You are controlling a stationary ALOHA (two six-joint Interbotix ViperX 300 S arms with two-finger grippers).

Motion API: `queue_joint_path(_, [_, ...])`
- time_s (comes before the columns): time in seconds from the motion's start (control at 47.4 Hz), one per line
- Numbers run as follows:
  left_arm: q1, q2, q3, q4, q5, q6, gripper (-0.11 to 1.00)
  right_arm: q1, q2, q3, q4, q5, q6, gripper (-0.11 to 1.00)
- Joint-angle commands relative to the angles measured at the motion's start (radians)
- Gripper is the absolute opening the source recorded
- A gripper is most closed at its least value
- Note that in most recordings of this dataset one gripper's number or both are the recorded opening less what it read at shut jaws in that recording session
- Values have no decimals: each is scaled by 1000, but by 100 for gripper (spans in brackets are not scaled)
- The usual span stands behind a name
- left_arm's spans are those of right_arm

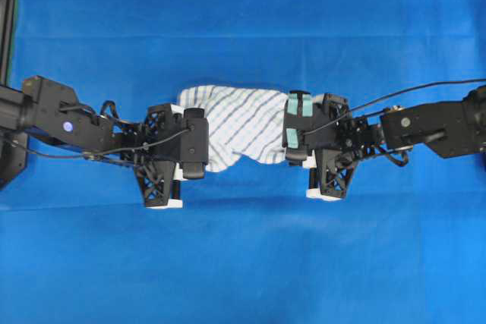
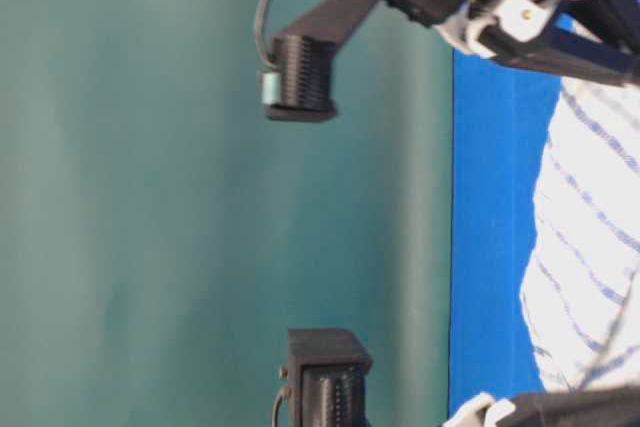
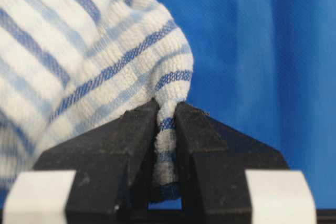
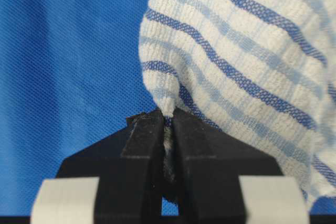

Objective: Lift the towel with both arms.

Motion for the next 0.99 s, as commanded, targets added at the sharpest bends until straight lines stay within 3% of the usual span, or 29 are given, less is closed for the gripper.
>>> queue_joint_path(0.0, [14,-61,-14,-3,21,2,6,3,-55,-14,-2,14,-2,4])
queue_joint_path(0.295, [80,-307,-100,-3,198,-3,6,-2,-256,-101,-8,222,-11,4])
queue_joint_path(0.57, [117,-491,-215,3,342,5,6,-23,-423,-202,-49,411,-14,4])
queue_joint_path(0.738, [140,-546,-279,5,420,8,6,-29,-508,-268,-107,500,-14,4])
queue_joint_path(0.97, [147,-598,-393,8,495,12,6,-29,-577,-360,-138,577,-15,4])
